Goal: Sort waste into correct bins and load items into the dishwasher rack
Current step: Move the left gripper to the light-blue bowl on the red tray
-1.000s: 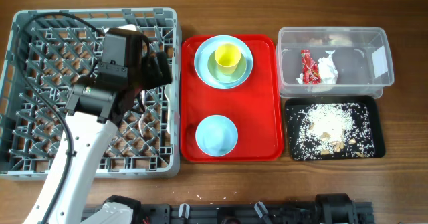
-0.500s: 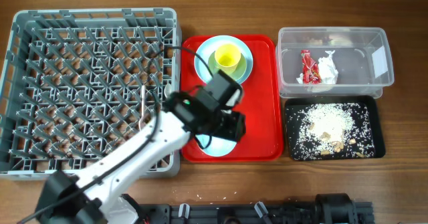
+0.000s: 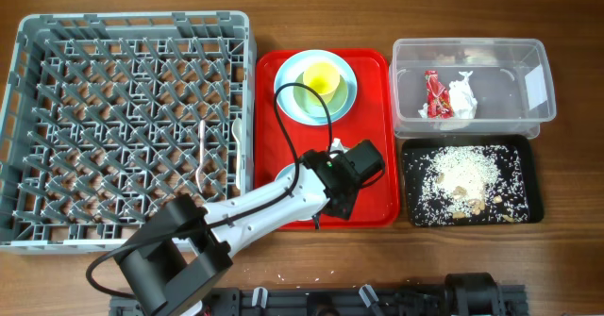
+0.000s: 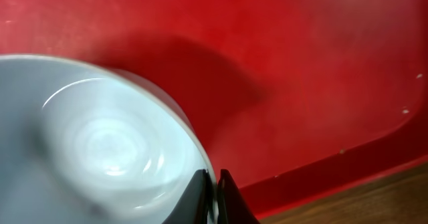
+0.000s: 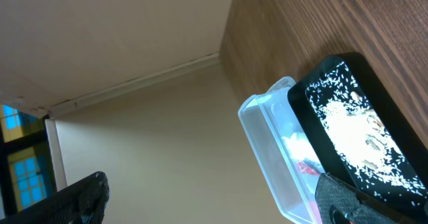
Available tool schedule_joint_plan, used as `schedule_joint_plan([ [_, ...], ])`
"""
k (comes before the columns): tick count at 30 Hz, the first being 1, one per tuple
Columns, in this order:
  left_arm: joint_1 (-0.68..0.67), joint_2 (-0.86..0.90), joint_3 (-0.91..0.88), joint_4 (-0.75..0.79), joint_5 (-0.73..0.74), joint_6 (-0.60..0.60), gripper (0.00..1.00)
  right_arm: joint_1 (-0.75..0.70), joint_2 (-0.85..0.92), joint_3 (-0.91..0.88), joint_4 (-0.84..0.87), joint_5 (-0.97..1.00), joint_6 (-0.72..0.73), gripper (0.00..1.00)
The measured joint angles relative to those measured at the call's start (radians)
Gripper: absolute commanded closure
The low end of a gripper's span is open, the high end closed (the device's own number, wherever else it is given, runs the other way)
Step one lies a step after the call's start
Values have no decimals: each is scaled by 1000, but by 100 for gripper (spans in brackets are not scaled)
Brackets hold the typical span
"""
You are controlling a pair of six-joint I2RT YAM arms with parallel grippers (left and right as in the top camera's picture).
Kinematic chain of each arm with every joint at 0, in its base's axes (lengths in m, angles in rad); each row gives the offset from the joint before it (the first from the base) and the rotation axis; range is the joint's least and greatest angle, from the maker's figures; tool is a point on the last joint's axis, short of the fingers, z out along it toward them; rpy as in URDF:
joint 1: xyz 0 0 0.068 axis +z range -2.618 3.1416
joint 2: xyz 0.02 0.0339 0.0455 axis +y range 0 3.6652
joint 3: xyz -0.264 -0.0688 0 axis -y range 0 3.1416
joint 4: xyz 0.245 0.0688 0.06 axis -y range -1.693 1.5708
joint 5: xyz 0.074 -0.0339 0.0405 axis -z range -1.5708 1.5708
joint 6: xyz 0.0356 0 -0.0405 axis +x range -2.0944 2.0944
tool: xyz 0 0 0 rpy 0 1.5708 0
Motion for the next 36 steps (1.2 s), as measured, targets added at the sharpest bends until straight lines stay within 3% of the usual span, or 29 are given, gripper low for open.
schedule_joint_plan([
  [5, 41, -85, 209, -192, -5, 16, 96, 0, 0, 0, 0, 0, 0, 0],
  [8, 159, -204, 417, -255, 80, 82, 96, 0, 0, 0, 0, 0, 0, 0],
  [13, 490, -272, 492, -363, 282, 203, 96, 0, 0, 0, 0, 0, 0, 0],
  [15, 619, -265, 491, -364, 455, 268, 96, 0, 0, 0, 0, 0, 0, 0],
  [18, 712, -262, 489, -405, 632, 338, 96, 0, 0, 0, 0, 0, 0, 0],
  [21, 649, -259, 448, -404, 647, 372, 96, 0, 0, 0, 0, 0, 0, 0],
  [24, 525, -258, 335, -328, 522, 331, 96, 0, 0, 0, 0, 0, 0, 0],
  [30, 221, -239, -107, 130, 161, 129, 96, 0, 0, 0, 0, 3, 0, 0],
  [36, 100, -236, -185, 261, 8, 85, 90, 0, 0, 0, 0, 3, 0, 0],
])
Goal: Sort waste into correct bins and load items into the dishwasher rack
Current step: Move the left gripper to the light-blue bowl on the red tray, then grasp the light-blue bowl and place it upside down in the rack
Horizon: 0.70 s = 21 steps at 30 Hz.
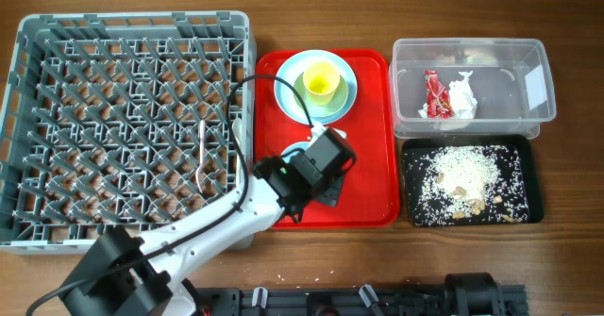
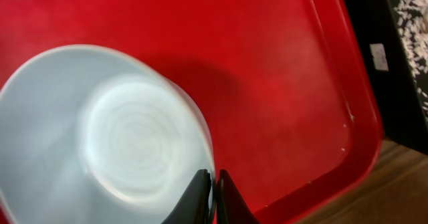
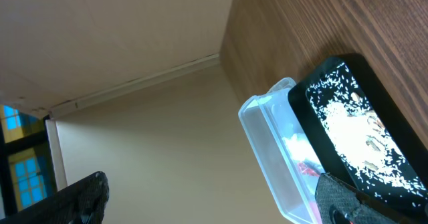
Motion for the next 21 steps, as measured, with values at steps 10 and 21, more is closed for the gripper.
schedule_joint_plan([
  [10, -32, 74, -2, 67, -103, -10, 73, 0, 0, 0, 0, 0, 0, 0],
  [21, -89, 74, -1, 44, -5, 122, 76, 0, 0, 0, 0, 0, 0, 0],
])
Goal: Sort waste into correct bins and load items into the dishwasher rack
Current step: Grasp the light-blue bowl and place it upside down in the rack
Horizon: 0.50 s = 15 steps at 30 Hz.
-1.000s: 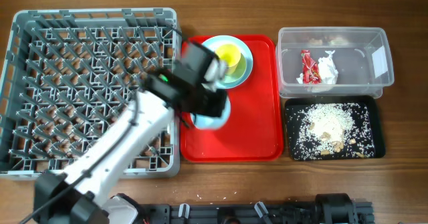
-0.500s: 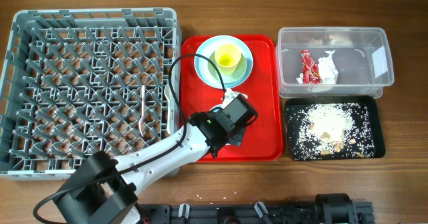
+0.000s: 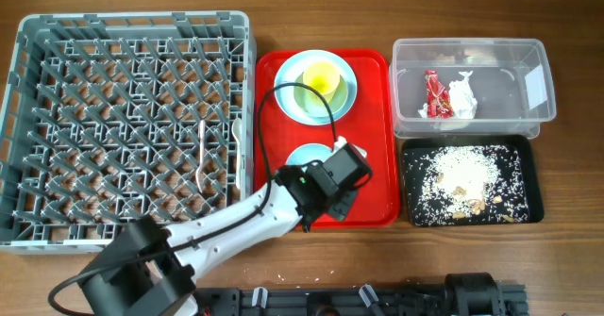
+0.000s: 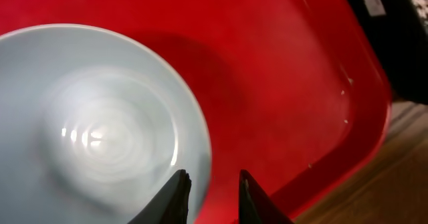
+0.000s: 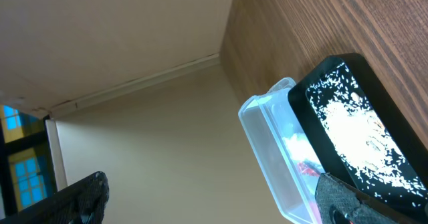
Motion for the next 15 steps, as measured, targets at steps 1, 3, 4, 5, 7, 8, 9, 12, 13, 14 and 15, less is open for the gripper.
schedule_joint_plan([
  [1, -8, 0, 0, 0, -3, 6, 76, 0, 0, 0, 0, 0, 0, 0],
  [3, -19, 0, 0, 0, -24, 13, 76, 0, 0, 0, 0, 0, 0, 0],
  [4, -19, 3, 0, 0, -36, 14, 76, 0, 0, 0, 0, 0, 0, 0],
  [5, -19, 24, 0, 2, -61, 16, 77, 0, 0, 0, 0, 0, 0, 0],
  [7, -19, 76, 0, 19, -98, 18, 96, 0, 0, 0, 0, 0, 0, 0],
  [8, -19, 88, 0, 24, -106, 15, 96, 0, 0, 0, 0, 0, 0, 0],
  [9, -19, 98, 0, 34, -119, 27, 96, 0, 0, 0, 0, 0, 0, 0],
  [12, -19, 97, 6, 26, -147, 29, 96, 0, 0, 0, 0, 0, 0, 0],
  [13, -19, 91, 10, 14, -150, 29, 96, 0, 0, 0, 0, 0, 0, 0],
  [14, -19, 80, 26, -20, -150, 29, 96, 0, 0, 0, 0, 0, 0, 0],
  [15, -19, 43, 64, -43, -149, 29, 96, 0, 0, 0, 0, 0, 0, 0],
])
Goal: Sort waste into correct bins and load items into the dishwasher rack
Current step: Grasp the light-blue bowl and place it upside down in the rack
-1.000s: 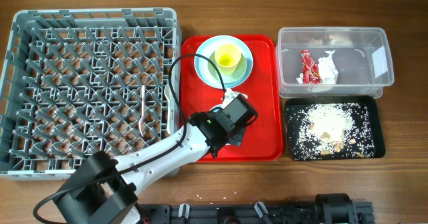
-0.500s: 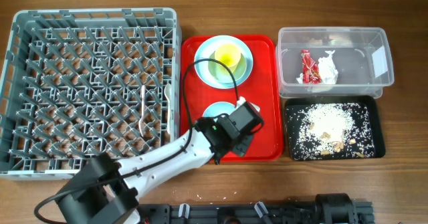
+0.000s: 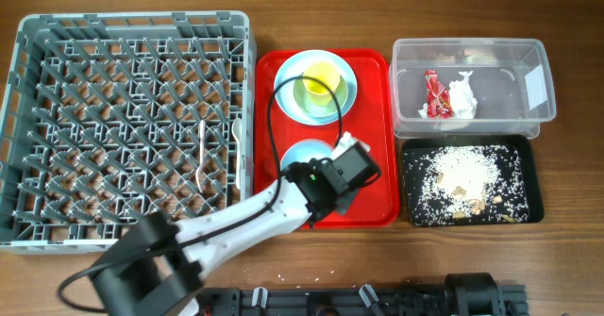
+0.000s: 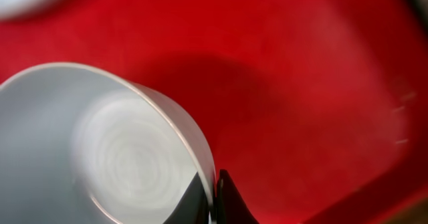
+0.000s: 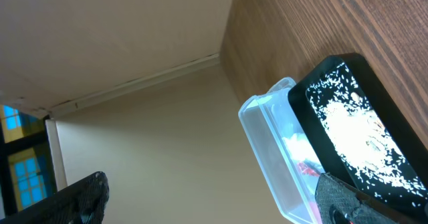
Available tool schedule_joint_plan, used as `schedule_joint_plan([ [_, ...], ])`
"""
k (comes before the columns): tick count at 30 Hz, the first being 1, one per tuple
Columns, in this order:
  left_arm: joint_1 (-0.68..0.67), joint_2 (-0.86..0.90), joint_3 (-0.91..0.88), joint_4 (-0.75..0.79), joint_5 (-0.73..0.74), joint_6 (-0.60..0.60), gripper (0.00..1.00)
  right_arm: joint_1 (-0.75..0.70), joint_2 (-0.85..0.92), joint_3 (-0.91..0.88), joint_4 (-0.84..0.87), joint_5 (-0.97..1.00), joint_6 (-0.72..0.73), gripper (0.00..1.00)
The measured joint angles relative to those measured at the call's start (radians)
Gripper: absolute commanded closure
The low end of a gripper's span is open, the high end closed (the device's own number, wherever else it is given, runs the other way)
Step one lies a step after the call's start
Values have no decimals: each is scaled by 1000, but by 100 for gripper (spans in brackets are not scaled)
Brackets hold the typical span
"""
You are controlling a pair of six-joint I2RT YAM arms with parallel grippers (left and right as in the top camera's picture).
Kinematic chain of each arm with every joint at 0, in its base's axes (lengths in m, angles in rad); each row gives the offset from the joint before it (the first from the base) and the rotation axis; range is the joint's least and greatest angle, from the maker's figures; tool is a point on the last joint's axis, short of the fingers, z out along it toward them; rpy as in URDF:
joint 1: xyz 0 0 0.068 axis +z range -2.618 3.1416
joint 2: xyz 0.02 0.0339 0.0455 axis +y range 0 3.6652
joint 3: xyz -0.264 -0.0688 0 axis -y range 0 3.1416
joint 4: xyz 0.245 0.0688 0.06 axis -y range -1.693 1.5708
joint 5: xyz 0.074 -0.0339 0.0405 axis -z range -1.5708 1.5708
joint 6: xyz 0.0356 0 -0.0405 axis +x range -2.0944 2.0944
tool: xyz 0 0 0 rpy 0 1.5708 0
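Note:
A pale blue bowl [image 3: 304, 153] sits in the front half of the red tray [image 3: 374, 99]. My left gripper [image 3: 324, 173] is shut on its right rim; the left wrist view shows the bowl [image 4: 100, 150] pinched between the closed fingers of that gripper [image 4: 214, 200] over the tray [image 4: 301, 83]. At the back of the tray a blue plate [image 3: 291, 97] carries a yellow cup [image 3: 319, 78]. The grey dishwasher rack [image 3: 132, 20] stands to the left. My right gripper [image 5: 210, 204] is open, aimed up at the wall, and outside the overhead view.
A clear bin [image 3: 530, 54] holding wrappers [image 3: 444, 95] stands right of the tray, and a black tray [image 3: 411, 212] of scattered rice lies in front of it. Pale utensils [image 3: 201, 154] lie in the rack. The right wrist view shows the clear bin [image 5: 267, 150].
My left gripper stood open with its fingers either side of the bowl's rim; now it is shut on that rim. The bowl is at nearly the same spot. The right arm is unchanged.
My left gripper was shut on the bowl's rim near the tray's front edge. Then it held the bowl further back on the tray. After that it was open beside the bowl, and now grips the rim again.

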Motion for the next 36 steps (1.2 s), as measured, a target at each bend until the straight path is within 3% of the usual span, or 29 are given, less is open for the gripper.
schedule_joint_plan([
  [4, 82, -158, 309, -135, 70, 0, 96, 0, 0, 0, -1, 0, 0, 0],
  [7, 333, -214, 513, -199, 324, 17, 96, 0, 0, 0, 1, 0, 0, 0],
  [10, 644, -210, 537, -201, 671, 27, 96, 0, 0, 0, 0, 0, 0, 0],
  [13, 965, -89, 537, -188, 1112, 30, 96, 0, 1, 0, -1, 0, 0, 0],
  [16, 1126, 127, 535, -86, 1487, -6, 96, 0, 2, 0, 0, 0, 0, 0],
  [19, 1192, 362, 535, 68, 1662, -117, 96, 0, 2, 0, -1, 0, 0, 0],
  [24, 1233, 524, 530, 149, 1683, -174, 95, 0, 2, 0, 0, 0, 0, 0],
  [25, 1240, 533, 530, 148, 1675, -177, 60, 0, 2, 0, 0, 0, 0, 0],
  [26, 1252, 538, 530, 151, 1660, -182, 0, 0, 2, 0, 0, 0, 0, 0],
  [36, 1384, 497, 530, 172, 1472, -188, 0, 0, 2, 0, 0, 0, 0, 0],
])
